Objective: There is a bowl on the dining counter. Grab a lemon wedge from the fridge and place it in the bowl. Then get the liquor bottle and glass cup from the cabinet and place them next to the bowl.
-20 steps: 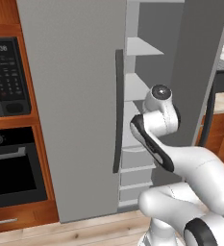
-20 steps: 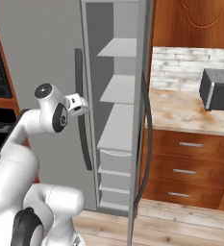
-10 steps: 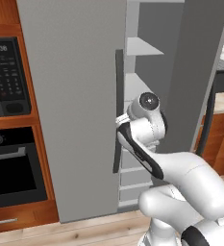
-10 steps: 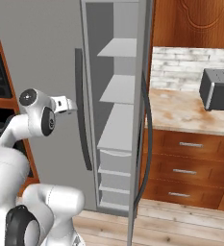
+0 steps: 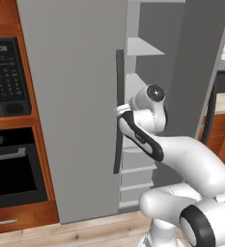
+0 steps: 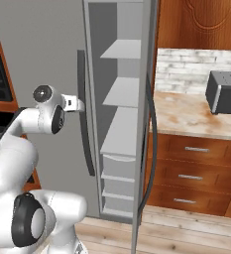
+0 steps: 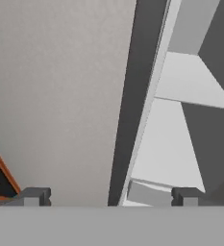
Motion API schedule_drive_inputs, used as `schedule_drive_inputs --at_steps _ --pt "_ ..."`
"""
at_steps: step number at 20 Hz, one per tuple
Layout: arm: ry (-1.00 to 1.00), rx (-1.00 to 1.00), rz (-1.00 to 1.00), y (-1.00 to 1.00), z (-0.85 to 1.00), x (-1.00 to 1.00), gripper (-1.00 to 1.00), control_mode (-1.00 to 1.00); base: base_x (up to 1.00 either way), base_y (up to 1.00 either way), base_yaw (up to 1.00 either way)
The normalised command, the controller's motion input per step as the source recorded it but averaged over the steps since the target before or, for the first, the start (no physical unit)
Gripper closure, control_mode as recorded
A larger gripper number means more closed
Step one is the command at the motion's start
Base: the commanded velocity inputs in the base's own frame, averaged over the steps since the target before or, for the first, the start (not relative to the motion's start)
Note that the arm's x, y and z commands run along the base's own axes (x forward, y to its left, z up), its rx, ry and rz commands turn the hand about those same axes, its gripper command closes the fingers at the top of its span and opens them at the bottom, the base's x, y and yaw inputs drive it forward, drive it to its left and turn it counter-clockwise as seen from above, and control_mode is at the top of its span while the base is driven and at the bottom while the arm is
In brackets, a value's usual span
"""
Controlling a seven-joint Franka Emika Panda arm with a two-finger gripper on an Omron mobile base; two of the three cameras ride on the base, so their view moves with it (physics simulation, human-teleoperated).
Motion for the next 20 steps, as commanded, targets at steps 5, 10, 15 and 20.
schedule_drive_inputs --at_steps 5,10,15,20 --pt "0.01 0.08 -0.07 -0.11 0.00 0.59 -1.00 -1.00 0.00 0.00 0.00" --pt "0.01 0.00 -0.11 -0.03 -0.06 0.67 -1.00 -1.00 0.00 0.00 0.00" --pt "0.00 0.00 -0.04 0.00 -0.18 0.63 -1.00 -1.00 0.00 0.00 0.00" --pt "0.00 0.00 0.00 0.00 -0.24 0.57 -1.00 -1.00 0.00 0.00 0.00"
